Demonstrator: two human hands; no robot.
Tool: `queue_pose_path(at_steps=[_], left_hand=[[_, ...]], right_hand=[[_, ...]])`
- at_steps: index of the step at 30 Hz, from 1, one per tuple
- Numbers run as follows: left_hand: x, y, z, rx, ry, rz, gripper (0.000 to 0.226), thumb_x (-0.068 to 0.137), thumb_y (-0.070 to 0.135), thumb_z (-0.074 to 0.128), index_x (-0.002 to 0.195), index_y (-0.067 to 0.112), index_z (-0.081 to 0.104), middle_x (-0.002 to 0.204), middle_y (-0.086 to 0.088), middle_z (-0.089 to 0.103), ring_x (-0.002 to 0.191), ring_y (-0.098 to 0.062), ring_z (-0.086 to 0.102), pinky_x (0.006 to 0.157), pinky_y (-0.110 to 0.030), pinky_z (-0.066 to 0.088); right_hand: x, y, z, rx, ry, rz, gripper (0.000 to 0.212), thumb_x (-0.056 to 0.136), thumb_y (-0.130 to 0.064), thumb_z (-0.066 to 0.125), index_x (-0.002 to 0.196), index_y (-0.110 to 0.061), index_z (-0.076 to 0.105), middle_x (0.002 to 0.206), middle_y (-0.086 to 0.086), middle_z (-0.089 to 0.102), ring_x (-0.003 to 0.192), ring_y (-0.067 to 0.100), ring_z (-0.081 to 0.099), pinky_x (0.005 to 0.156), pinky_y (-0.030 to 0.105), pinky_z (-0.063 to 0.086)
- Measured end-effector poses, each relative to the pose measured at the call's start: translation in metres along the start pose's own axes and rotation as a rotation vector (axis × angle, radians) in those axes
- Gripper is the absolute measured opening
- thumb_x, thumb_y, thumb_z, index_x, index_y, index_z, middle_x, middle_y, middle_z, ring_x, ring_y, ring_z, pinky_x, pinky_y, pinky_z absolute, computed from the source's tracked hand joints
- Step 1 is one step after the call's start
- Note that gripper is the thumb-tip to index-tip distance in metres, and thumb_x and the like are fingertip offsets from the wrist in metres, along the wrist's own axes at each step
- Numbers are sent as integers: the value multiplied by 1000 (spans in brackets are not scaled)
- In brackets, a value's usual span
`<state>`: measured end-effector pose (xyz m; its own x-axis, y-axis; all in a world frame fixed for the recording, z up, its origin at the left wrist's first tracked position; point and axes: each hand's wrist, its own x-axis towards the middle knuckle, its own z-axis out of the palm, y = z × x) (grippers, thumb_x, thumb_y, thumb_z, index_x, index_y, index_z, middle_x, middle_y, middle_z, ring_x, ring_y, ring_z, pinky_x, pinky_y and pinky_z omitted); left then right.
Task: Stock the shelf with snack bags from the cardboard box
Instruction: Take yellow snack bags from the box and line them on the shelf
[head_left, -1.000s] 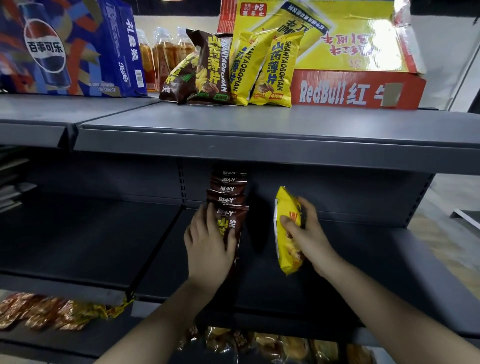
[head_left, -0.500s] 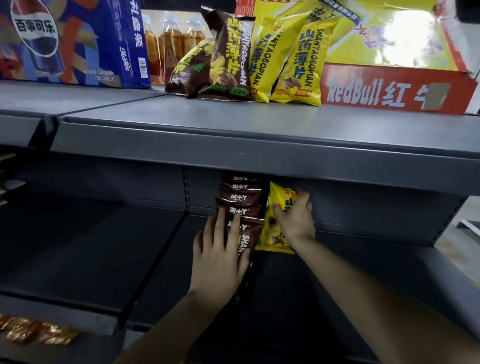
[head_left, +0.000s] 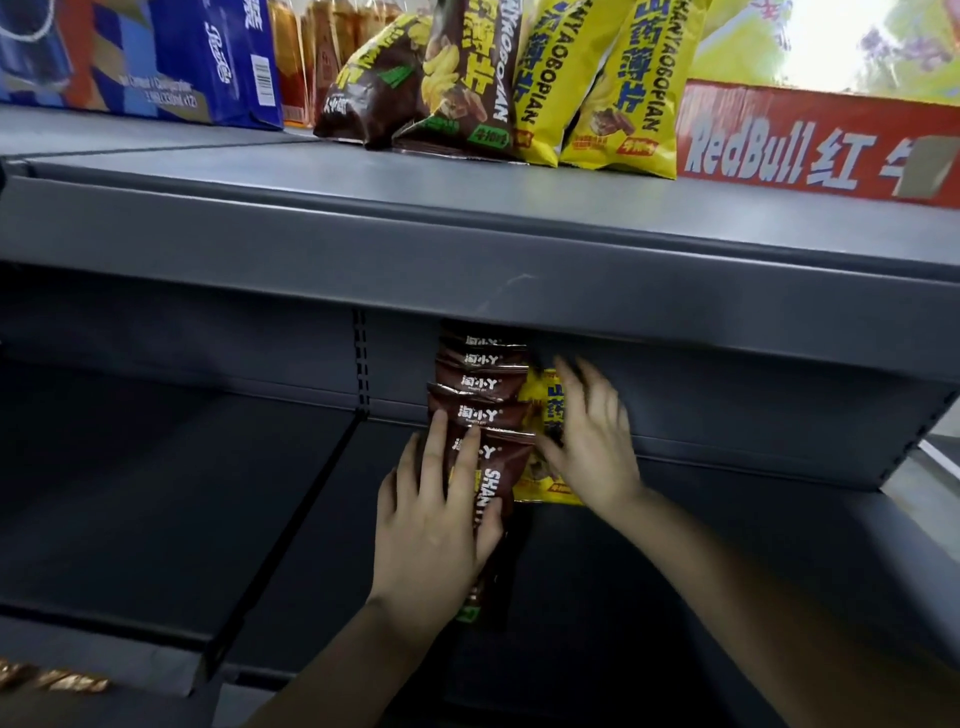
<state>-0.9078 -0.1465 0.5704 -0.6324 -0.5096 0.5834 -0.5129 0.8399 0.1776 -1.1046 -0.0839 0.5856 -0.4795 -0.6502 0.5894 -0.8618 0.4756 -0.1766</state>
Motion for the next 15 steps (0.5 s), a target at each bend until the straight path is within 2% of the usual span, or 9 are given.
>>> queue_pose_path(at_steps=[2, 3, 5, 8, 12, 15], left_hand=[[0, 1, 0, -3, -4, -2, 61, 87, 45, 39, 138, 13, 42, 147, -18, 38, 120, -37, 53, 86, -47, 52], [0, 1, 0, -6, -5, -4, 60, 87, 44, 39, 138, 12, 44, 147, -19, 38, 119, -38, 54, 86, -47, 52], [0, 1, 0, -10, -3, -5, 60, 87, 43, 39, 138, 12, 44, 147, -19, 38, 117, -38, 55, 85, -47, 52], [0, 1, 0, -15, 2, -2, 59, 87, 43, 39, 139, 14, 37, 148, -18, 37, 115, -37, 55, 85, -47, 52], [0, 1, 1, -26, 10, -14, 59, 85, 42, 38, 138, 15, 37, 147, -17, 38, 110, -37, 57, 82, -46, 52], [1, 1, 2, -28, 8, -15, 58, 86, 42, 38, 137, 15, 39, 146, -18, 39, 108, -36, 58, 81, -45, 52]], right_hand=[[-4, 13, -6, -170, -169, -183, 106, 74, -61, 65, 153, -25, 4, 159, 11, 10, 146, 30, 10, 114, 58, 19], [-2, 16, -8, -228, -241, -215, 111, 72, -68, 62, 153, -28, -4, 160, 9, 2, 148, 29, 3, 115, 60, 16], [5, 21, -10, -249, -369, -208, 119, 67, -77, 58, 150, -33, -15, 160, 5, -11, 148, 29, -6, 116, 59, 11], [15, 23, -9, -225, -510, -197, 125, 62, -78, 62, 148, -36, -18, 158, 0, -20, 146, 30, -14, 115, 59, 9], [19, 18, -2, -324, -448, -241, 129, 59, -78, 64, 151, -28, -10, 159, 6, -18, 146, 31, -13, 113, 60, 10], [22, 15, 1, -346, -344, -275, 124, 59, -77, 65, 153, -22, 6, 160, 14, -4, 148, 33, -3, 115, 58, 12]])
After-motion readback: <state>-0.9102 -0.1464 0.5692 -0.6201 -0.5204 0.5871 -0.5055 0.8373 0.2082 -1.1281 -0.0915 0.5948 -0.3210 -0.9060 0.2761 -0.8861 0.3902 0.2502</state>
